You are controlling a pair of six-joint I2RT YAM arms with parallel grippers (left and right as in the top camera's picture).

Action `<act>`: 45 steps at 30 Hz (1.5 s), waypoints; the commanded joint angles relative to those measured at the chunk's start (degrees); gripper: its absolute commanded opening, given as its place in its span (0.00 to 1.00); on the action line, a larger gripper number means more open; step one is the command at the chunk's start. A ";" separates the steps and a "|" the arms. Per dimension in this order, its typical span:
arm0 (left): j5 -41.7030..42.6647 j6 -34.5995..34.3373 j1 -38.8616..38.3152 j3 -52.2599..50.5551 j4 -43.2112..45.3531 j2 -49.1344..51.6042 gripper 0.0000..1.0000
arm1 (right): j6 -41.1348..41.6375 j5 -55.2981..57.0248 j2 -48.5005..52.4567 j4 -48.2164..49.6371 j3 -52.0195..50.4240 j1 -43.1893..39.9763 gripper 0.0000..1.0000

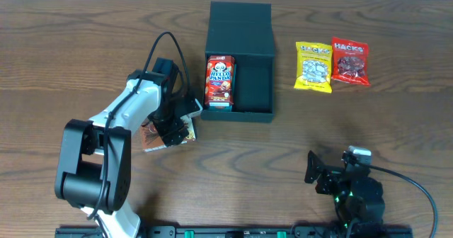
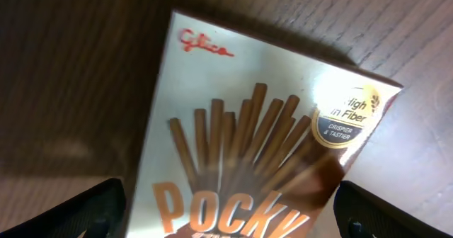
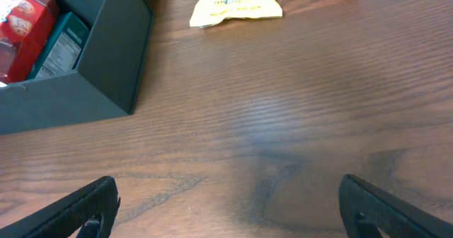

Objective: Pack container
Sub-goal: 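Lower the left gripper onto the Pocky box and grasp it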

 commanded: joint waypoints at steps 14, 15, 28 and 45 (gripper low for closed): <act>0.20 0.35 -0.02 -4.70 3.85 0.00 0.95 | 0.39 0.20 -0.31 -0.07 -0.55 0.26 0.99; 0.20 0.35 -0.02 -4.70 4.02 -0.02 0.95 | 0.39 0.17 -0.31 -0.09 -0.55 0.26 0.99; 0.20 0.35 -0.02 -7.10 7.37 -0.02 0.96 | 0.39 0.20 -0.31 -0.07 -0.55 0.26 0.99; -5.77 -4.87 0.02 -7.76 10.62 0.00 0.89 | 0.37 0.20 -0.31 -0.07 -0.55 0.26 0.99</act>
